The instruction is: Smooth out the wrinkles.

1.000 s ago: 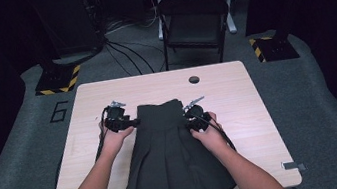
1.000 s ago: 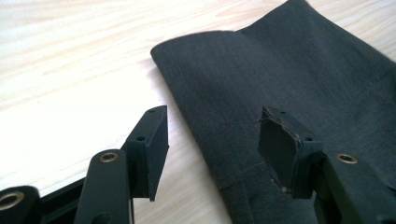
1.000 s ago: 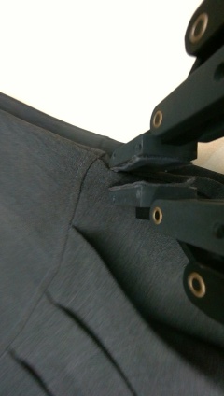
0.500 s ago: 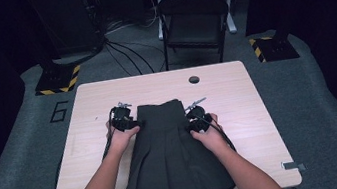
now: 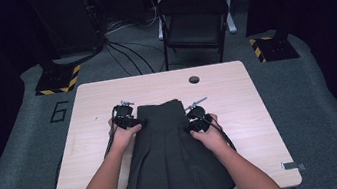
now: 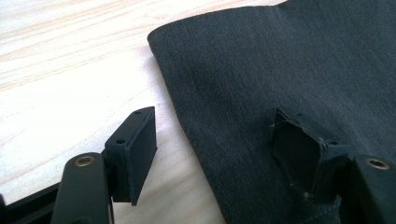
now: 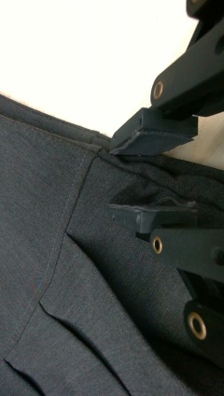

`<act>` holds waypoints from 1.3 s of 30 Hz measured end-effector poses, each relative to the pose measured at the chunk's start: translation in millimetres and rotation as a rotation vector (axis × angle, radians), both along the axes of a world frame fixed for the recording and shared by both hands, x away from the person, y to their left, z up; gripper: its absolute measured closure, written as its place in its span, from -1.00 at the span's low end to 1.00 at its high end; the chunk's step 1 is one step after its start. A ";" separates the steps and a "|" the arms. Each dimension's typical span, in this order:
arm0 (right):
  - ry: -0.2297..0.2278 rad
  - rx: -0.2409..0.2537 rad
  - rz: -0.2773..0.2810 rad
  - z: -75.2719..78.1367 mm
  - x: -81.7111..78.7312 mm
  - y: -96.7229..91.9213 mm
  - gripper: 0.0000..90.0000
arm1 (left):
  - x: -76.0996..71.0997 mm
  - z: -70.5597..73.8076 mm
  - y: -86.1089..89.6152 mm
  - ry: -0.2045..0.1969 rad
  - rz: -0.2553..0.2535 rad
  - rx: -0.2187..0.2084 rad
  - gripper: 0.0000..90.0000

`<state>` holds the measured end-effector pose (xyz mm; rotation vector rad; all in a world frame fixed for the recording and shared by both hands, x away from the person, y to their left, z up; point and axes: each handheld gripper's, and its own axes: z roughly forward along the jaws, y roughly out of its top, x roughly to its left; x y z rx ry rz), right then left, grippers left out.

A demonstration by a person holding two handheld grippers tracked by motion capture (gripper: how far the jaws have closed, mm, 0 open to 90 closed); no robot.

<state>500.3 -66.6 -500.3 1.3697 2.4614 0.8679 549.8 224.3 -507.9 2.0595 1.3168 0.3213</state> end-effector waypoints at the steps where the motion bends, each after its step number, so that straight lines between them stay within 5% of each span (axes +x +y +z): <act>1: 0.000 0.000 0.000 0.0 -0.1 0.0 0.42 | 0.3 -0.3 -0.3 0.008 0.010 -0.014 -0.33; 9: -0.009 -0.008 0.002 -0.1 -1.1 0.5 0.42 | 6.4 -5.0 0.4 -0.018 0.021 -0.046 -0.35; 19: -0.039 -0.003 0.031 -1.8 -2.0 5.5 0.43 | 6.4 -2.0 6.5 -0.021 0.033 -0.026 -0.33; 26: -0.066 -0.020 0.049 -2.0 -5.1 17.2 0.44 | 9.3 -0.7 22.2 -0.033 0.086 -0.021 -0.33; 39: -0.074 -0.031 0.064 -1.9 -7.9 23.6 0.44 | 13.1 -5.5 25.8 -0.031 0.101 -0.059 -0.24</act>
